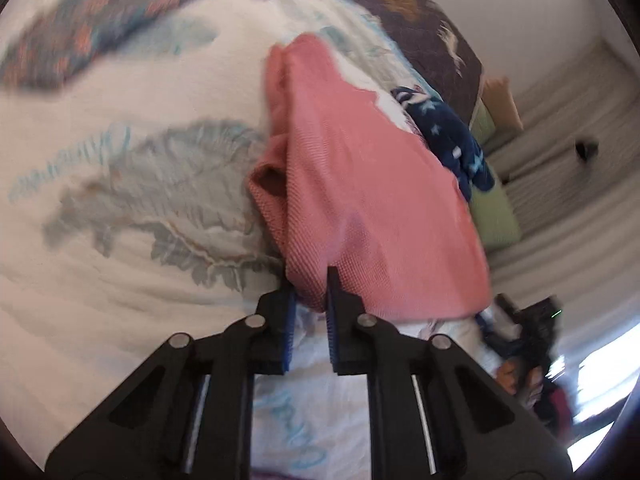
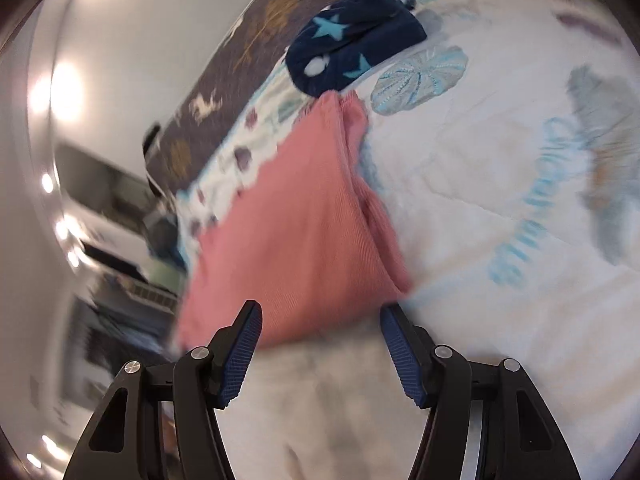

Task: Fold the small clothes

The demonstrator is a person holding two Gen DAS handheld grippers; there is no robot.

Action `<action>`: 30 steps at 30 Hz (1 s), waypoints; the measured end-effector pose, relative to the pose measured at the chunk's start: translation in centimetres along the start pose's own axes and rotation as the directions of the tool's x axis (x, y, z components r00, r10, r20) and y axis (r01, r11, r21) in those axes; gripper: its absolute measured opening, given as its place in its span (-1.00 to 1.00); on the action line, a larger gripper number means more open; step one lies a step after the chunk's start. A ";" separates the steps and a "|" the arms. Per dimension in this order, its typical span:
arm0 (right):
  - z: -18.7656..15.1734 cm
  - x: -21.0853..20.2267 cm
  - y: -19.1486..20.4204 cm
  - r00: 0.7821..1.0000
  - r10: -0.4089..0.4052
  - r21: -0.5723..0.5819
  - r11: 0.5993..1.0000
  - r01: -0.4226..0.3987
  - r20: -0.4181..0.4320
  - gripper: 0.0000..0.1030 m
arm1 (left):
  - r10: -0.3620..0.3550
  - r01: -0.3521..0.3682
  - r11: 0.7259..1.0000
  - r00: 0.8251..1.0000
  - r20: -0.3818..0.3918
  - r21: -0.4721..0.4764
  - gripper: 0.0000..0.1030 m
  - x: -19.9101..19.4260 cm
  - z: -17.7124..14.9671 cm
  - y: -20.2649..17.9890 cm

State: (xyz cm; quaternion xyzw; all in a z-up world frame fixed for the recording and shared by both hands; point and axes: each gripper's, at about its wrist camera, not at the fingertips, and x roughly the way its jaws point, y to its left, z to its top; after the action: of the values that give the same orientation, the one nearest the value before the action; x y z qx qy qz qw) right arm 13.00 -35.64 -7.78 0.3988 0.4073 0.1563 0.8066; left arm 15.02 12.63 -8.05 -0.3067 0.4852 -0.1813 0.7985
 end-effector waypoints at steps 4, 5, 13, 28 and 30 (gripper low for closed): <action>1.5 1.2 -0.6 0.997 -0.083 0.136 0.987 0.083 0.000 -0.91 | 0.051 -0.051 0.999 0.998 0.032 0.010 -0.76 -1.4 0.0 -0.3; 1.6 0.6 -0.6 0.997 -0.076 0.145 0.987 0.072 0.021 -0.92 | 0.068 -0.070 0.996 0.997 0.040 0.055 -0.76 -2.1 -0.4 -1.0; 0.1 -2.3 0.7 0.979 -0.196 -0.031 0.980 0.198 0.048 -0.82 | 0.083 -0.084 0.996 0.996 0.046 0.037 -0.74 -3.8 -2.6 0.7; 1.2 2.7 0.8 0.999 -0.024 0.066 0.998 0.021 0.041 0.13 | -0.085 0.091 0.989 0.995 0.051 -0.118 -0.84 1.1 0.6 0.0; 1.9 3.1 1.1 0.998 -0.046 0.077 0.996 0.042 0.044 -0.88 | -0.119 0.126 0.976 0.992 0.051 -0.180 -0.83 1.5 0.7 0.8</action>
State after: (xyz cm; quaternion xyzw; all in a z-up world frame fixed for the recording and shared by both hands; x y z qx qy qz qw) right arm 16.48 -34.05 -7.93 0.4237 0.4030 0.1137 0.8032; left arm 16.32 12.55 -9.29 -0.4115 0.4640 -0.1789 0.7638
